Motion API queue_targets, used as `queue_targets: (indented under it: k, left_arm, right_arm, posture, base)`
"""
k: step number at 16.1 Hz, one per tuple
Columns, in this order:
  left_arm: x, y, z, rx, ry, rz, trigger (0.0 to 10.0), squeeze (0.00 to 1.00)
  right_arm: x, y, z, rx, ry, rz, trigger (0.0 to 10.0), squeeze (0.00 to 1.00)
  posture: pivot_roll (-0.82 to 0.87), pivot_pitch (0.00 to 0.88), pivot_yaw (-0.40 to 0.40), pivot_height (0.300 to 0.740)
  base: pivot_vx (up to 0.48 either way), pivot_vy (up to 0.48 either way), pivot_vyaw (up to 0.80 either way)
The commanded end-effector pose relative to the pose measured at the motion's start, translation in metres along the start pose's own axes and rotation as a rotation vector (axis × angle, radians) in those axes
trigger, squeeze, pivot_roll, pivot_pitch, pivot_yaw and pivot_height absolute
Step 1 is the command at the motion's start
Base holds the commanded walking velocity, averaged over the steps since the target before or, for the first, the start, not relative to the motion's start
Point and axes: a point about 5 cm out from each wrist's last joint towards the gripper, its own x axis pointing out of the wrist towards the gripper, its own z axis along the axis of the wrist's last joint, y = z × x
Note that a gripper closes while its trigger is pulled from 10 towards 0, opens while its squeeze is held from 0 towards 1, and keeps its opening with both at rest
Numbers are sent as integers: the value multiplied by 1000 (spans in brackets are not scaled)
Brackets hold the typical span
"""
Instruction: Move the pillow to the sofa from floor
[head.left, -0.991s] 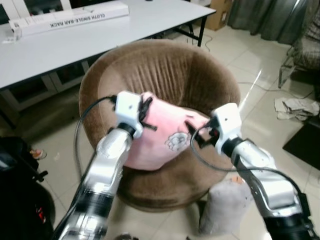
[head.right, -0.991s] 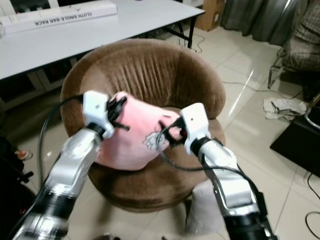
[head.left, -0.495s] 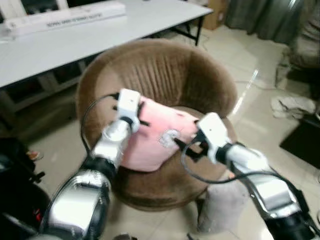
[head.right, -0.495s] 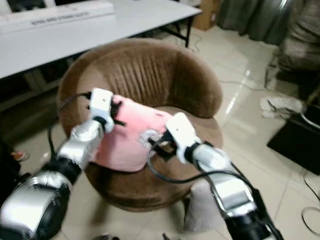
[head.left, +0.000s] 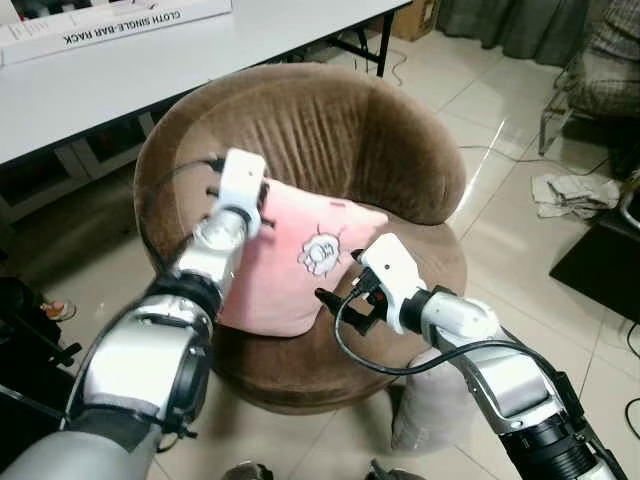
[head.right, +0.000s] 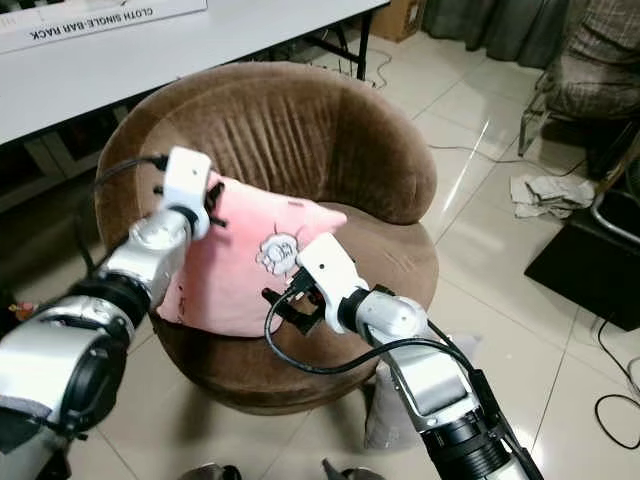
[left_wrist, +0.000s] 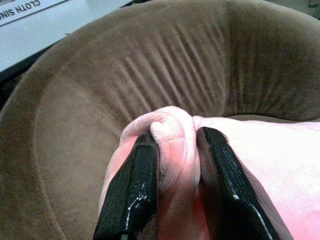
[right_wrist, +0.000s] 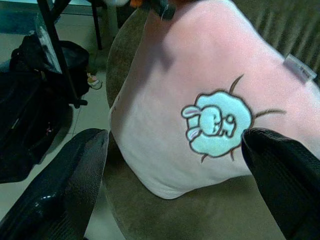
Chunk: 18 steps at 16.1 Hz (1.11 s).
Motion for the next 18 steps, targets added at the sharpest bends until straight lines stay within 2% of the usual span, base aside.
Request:
queue_targets:
  k: [1, 5, 7, 9, 10, 11, 12, 13, 15, 18]
  left_arm:
    - [1, -2, 2, 12, 0, -8, 10000, 1000]
    - [2, 3, 6, 10, -5, 19, 10000, 1000]
    - [2, 6, 12, 7, -22, 24, 10000, 1000]
    - [3, 8, 16, 21, -29, 29, 10000, 1000]
    - [4, 10, 18, 32, -32, 37, 10000, 1000]
    - [4, 13, 25, 68, -44, 77, 10000, 1000]
    - [5, 18, 36, 80, -84, 137, 10000, 812]
    - [6, 19, 43, 61, -116, 155, 10000, 0]
    - [6, 18, 47, 41, -139, 163, 10000, 0]
    - [6, 15, 41, 17, -119, 158, 10000, 0]
  right_arm:
    - [0, -1, 2, -11, -9, -12, 10000, 0]
    - [0, 1, 2, 22, -23, -3, 10000, 0]
    - [3, 8, 8, 52, -90, 41, 10000, 0]
    - [8, 10, 12, 69, -131, 23, 10000, 0]
    - [11, 10, 12, 65, -135, 11, 10000, 0]
    - [15, 10, 13, 22, -134, -22, 10000, 0]
    - [18, 10, 14, 2, -137, -49, 10000, 0]
    - [19, 9, 14, -5, -139, -70, 10000, 0]
    - [19, 8, 13, -2, -141, -80, 10000, 0]
    - [20, 8, 11, -8, -146, -91, 10000, 0]
  posture:
    - [-175, 136, 10, 740]
    - [-177, 140, 5, 740]
    - [-182, 144, 7, 740]
    - [-188, 141, 10, 740]
    - [-193, 141, 10, 740]
    - [-193, 141, 10, 740]
    - [-195, 145, 15, 740]
    - [-195, 145, 15, 740]
    - [-196, 143, 17, 740]
    - [-195, 148, 12, 740]
  base:
    - [0, 0, 0]
    - [0, 0, 0]
    - [0, 0, 0]
    - [0, 0, 0]
    - [0, 0, 0]
    - [0, 0, 0]
    - [0, 0, 0]
    - [0, 0, 0]
    - [0, 0, 0]
    - [0, 0, 0]
